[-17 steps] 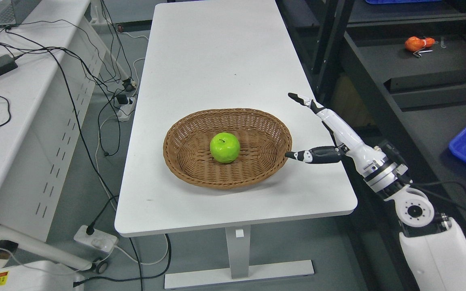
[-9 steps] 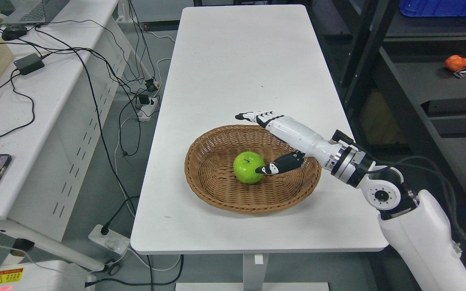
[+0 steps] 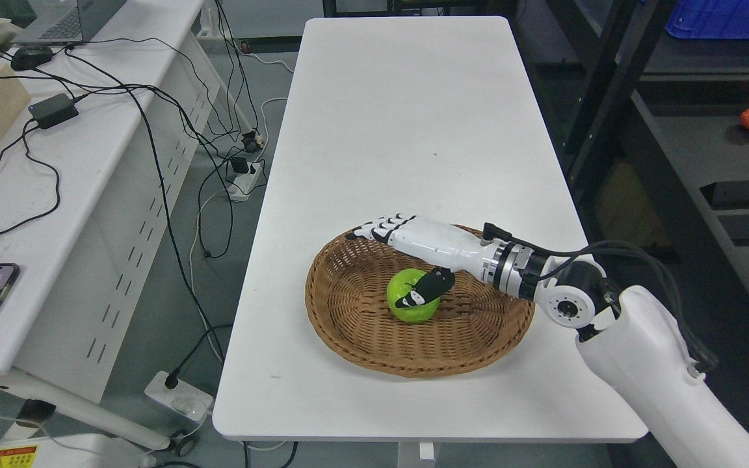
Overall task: Place green apple on left shelf middle layer
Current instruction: 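Close the right hand around the green apple in the basket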
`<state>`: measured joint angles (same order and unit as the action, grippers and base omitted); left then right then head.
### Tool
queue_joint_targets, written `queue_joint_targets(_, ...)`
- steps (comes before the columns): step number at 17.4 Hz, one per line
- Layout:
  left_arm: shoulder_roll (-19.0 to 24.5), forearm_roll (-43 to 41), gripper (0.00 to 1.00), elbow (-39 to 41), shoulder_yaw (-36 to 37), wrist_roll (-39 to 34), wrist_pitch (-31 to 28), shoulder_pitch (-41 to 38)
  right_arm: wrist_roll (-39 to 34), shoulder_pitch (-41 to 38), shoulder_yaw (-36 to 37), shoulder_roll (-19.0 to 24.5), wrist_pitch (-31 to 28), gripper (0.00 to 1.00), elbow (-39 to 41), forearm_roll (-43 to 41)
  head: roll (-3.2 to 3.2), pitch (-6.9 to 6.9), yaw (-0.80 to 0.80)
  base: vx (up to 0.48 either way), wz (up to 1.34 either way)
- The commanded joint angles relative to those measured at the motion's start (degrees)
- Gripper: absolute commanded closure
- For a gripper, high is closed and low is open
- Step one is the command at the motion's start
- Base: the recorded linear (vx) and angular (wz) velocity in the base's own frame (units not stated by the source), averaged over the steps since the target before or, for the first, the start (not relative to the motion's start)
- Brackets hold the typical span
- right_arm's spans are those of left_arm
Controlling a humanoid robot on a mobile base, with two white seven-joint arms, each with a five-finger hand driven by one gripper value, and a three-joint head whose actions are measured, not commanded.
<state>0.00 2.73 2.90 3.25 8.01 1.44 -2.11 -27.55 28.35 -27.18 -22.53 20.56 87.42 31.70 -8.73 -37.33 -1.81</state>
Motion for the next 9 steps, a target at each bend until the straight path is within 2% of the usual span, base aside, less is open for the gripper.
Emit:
queue_joint_targets(1, 1.0, 0.0, 0.0, 0.0, 0.0, -0.01, -0.03, 0.0, -0.22, 0.56, -7.8, -2.78, 1.76, 0.0, -5.59, 1.96, 0.0, 0.0, 0.0, 0.042, 0.0)
queue_joint_targets(3, 1.0, 0.0, 0.0, 0.0, 0.0, -0.01, 0.06, 0.0, -0.22, 0.74, -7.89, -4.45, 1.85, 0.0, -5.68, 1.87, 0.0, 0.0, 0.0, 0.0, 0.0)
queue_joint_targets(9, 1.0, 0.0, 0.0, 0.0, 0.0, -0.01, -0.03, 0.0, -0.22, 1.18, -6.84, -4.54, 1.77, 0.0, -6.83, 1.26, 0.0, 0.0, 0.0, -0.011, 0.0)
